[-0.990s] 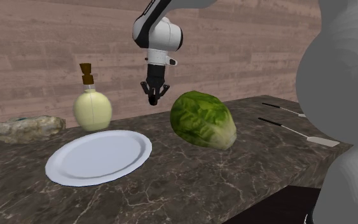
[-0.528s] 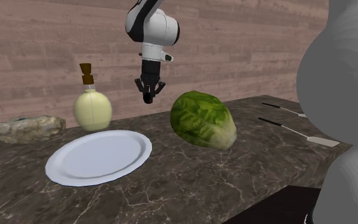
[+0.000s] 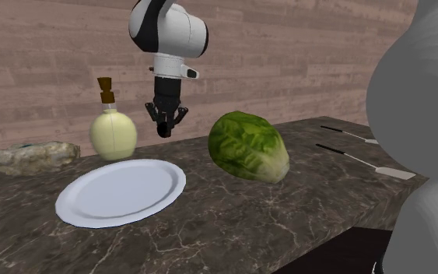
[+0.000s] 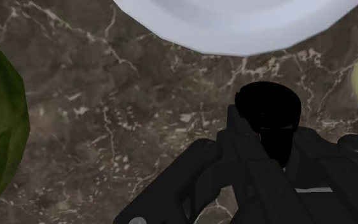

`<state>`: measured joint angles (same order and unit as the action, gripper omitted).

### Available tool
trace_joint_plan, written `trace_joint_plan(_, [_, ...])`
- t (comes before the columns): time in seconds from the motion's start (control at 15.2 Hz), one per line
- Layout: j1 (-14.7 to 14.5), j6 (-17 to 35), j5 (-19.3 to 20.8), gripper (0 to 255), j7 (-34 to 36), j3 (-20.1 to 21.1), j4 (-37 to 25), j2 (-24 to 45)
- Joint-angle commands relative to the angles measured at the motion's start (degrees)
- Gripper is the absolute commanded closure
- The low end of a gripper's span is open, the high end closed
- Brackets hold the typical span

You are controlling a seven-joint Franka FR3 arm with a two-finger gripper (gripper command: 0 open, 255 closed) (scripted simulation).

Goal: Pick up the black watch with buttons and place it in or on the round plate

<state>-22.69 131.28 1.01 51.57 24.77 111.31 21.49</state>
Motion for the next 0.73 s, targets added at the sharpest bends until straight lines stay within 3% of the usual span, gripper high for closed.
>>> trace_joint_plan(0.0, [-0.90, 1.33, -0.76, 255, 1.72, 1.01, 3.29, -2.31])
trace_joint_plan(0.66, [-6.76, 7.43, -4.13, 255, 11.24, 6.42, 15.74, -10.51])
